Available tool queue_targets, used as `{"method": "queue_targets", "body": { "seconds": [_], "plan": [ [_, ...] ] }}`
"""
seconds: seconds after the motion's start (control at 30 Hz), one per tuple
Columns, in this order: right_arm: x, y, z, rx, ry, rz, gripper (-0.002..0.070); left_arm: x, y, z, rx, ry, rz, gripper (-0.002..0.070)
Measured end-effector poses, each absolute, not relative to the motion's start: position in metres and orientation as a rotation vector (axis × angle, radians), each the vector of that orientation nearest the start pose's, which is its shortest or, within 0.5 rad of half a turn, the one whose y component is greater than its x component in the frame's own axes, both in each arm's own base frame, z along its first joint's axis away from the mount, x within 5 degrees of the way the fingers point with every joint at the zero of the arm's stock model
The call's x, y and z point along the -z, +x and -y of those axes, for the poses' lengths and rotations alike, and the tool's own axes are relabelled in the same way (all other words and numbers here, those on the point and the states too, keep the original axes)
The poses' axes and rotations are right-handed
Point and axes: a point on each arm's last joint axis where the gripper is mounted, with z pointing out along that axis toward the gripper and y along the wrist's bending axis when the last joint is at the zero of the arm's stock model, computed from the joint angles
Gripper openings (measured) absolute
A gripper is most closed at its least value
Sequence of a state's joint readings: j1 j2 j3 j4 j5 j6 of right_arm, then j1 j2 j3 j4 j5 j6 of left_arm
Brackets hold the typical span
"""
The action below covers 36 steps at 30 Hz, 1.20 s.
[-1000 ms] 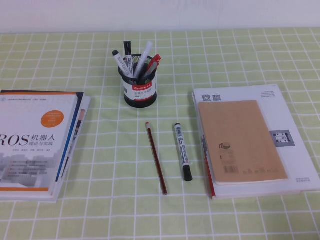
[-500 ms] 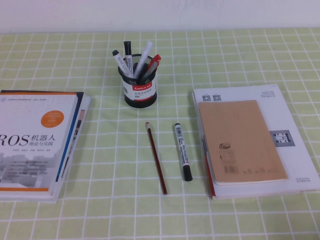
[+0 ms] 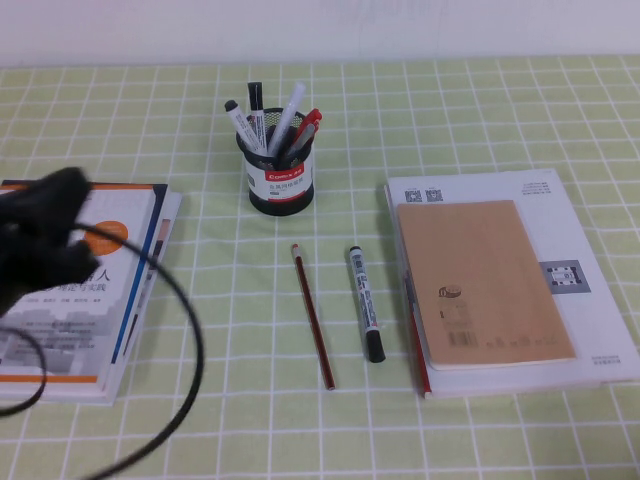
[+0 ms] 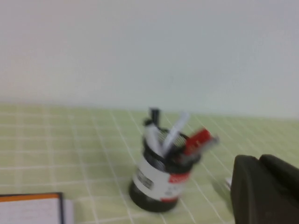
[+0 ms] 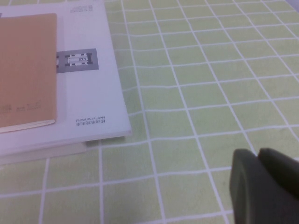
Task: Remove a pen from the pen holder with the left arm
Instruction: Pick up the pen from the pen holder
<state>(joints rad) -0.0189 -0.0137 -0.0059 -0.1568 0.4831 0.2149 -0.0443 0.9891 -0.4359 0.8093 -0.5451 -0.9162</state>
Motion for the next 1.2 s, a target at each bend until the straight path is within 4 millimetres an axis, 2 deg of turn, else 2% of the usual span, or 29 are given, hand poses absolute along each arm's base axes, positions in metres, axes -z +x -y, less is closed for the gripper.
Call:
{"method": "queue_targets", "body": {
  "seconds": [0.1,0.23,0.37,0.47,0.7,0.83,0.93,1.1,1.2],
  "plan": [
    [-0.173,0.048,0.008,0.033,0.14,-1.936,-0.0012,-0.275,0.22,0.052,0.533,0.294,-1.707,-0.0008],
    [-0.173,0.048,0.008,0.033,0.14,-1.936,-0.0012,-0.266,0.254,0.056,0.54,0.339,-1.774,-0.0008],
    [-0.173,0.048,0.008,0.033,0.14,-1.936,-0.0013,-0.265,0.277,0.064,0.557,0.368,-1.786,-0.0008],
    [-0.173,0.048,0.008,0.033,0.14,-1.936,-0.0013,-0.264,0.293,0.079,0.563,0.404,-1.803,-0.0008],
    [-0.173,0.048,0.008,0.033,0.14,-1.936,-0.0013,-0.268,0.336,0.108,0.419,0.462,-1.855,-0.0008],
    [-0.173,0.048,0.008,0.033,0.14,-1.936,-0.0012,-0.266,0.36,0.112,0.459,0.346,-1.865,-0.0008],
    [-0.173,0.048,0.008,0.033,0.14,-1.936,-0.0013,-0.255,0.373,0.118,0.563,0.274,-1.851,-0.0008],
    [-0.173,0.048,0.008,0.033,0.14,-1.936,-0.0012,-0.239,0.382,0.129,0.749,0.218,-1.797,-0.0008],
    [-0.173,0.048,0.008,0.033,0.14,-1.936,-0.0012,-0.238,0.386,0.128,0.791,0.137,-1.777,-0.0008]
  ]
}}
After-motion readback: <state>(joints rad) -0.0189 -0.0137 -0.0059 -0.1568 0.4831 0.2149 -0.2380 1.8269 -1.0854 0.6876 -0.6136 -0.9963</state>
